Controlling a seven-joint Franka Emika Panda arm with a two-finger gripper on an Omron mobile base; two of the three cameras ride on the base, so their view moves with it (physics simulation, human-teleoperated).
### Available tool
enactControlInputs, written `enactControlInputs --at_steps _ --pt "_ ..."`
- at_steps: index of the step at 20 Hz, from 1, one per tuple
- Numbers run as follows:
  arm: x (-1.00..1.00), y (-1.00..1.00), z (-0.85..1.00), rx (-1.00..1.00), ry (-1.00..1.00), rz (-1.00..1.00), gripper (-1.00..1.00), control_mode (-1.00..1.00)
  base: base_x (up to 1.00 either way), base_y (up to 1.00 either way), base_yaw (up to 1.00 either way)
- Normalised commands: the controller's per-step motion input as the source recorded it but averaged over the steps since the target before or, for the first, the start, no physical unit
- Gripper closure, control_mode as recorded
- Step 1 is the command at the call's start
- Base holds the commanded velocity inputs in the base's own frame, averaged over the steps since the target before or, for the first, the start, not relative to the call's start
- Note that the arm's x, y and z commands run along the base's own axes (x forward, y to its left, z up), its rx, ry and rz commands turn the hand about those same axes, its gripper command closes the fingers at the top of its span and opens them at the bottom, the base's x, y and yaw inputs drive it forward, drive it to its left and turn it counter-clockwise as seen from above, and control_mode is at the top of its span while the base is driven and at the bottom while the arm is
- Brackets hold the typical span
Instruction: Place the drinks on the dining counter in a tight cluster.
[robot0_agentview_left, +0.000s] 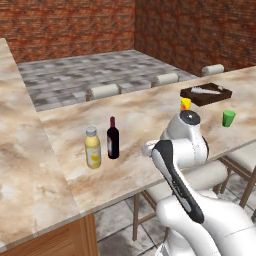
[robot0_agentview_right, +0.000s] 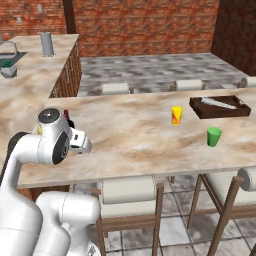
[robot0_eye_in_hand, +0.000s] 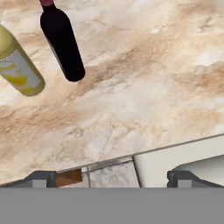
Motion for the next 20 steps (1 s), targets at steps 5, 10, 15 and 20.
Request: enactControlInputs --at_steps 5,10,15,20 --pt "-0.73 -0.14 0.47 0.14 -0.09 -0.02 -1.0 -1.0 0.0 0.0 0.0" --pt "-0.7 -0.16 0.61 0.06 0.0 -0.02 -1.0 -1.0 0.0 0.0 0.0" --pt "-0.5 -0.06 0.22 0.0 0.0 0.0 -1.0 -1.0 0.0 0.0 0.0" --pt "-0.01 0.0 -0.57 0.0 -0.09 -0.03 -1.0 -1.0 0.0 0.0 0.0"
